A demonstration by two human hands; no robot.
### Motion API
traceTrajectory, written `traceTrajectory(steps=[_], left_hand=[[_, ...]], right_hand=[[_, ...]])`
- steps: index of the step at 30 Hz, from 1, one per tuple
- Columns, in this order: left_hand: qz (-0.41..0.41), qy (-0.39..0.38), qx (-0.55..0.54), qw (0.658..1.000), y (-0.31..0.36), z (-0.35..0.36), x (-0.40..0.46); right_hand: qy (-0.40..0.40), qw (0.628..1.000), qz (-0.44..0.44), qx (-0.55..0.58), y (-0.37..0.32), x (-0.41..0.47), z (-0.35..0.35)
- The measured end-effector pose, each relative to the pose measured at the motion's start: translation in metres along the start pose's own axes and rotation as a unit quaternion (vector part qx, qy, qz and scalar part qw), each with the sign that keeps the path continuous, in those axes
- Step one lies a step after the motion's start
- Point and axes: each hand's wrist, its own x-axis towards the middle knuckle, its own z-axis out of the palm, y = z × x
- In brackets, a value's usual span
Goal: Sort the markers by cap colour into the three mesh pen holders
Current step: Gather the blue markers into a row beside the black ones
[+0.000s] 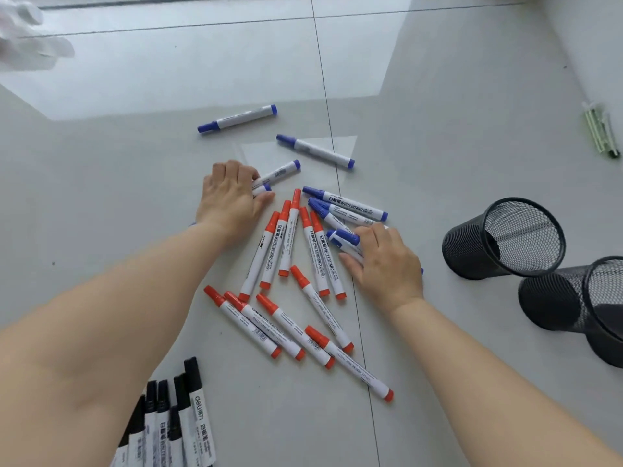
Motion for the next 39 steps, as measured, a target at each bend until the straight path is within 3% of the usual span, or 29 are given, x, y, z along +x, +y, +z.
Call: traceTrajectory(steps=[5, 8, 11, 14, 18, 22, 24, 28, 32, 35, 39], left_hand=[[-0.012, 0.004, -0.019, 1.0, 0.006, 0.0, -0.005], [-0.048, -0.029, -0.005, 0.998, 0.015, -0.007, -0.003], [-0.096, -0.062, -0.033, 0.993, 0.021, -0.023, -0.008], [-0.134, -0.04, -0.12, 0.983, 0.031, -0.041, -0.034], [-0.149, -0.032, -0.231, 0.961, 0.051, -0.061, -0.093], [-0.21, -0.043, -0.336, 0.917, 0.069, -0.071, -0.157], [-0.25, -0.048, -0.385, 0.887, 0.078, -0.069, -0.188], [-0.322, -0.088, -0.411, 0.849, 0.089, -0.048, -0.246], [-0.375, -0.142, -0.356, 0.844, 0.092, -0.02, -0.288], [-0.36, -0.15, -0.338, 0.857, 0.093, -0.01, -0.303], [-0.339, -0.098, -0.291, 0.889, 0.09, -0.003, -0.306]], right_hand=[[0.0, 1.0, 0.022, 0.007, -0.004, 0.001, 0.001], [-0.083, 0.994, 0.059, 0.034, -0.003, 0.006, -0.002], [-0.164, 0.974, 0.15, 0.049, 0.002, 0.009, -0.011], [-0.134, 0.959, 0.193, 0.161, -0.01, 0.0, -0.032], [-0.119, 0.894, 0.272, 0.335, -0.04, -0.03, -0.067], [-0.162, 0.791, 0.324, 0.493, -0.075, -0.069, -0.092], [-0.195, 0.78, 0.319, 0.503, -0.089, -0.089, -0.094], [-0.268, 0.808, 0.297, 0.432, -0.11, -0.131, -0.085], [-0.324, 0.815, 0.299, 0.376, -0.121, -0.159, -0.07], [-0.312, 0.854, 0.272, 0.316, -0.124, -0.173, -0.059], [-0.244, 0.903, 0.199, 0.291, -0.129, -0.181, -0.05]])
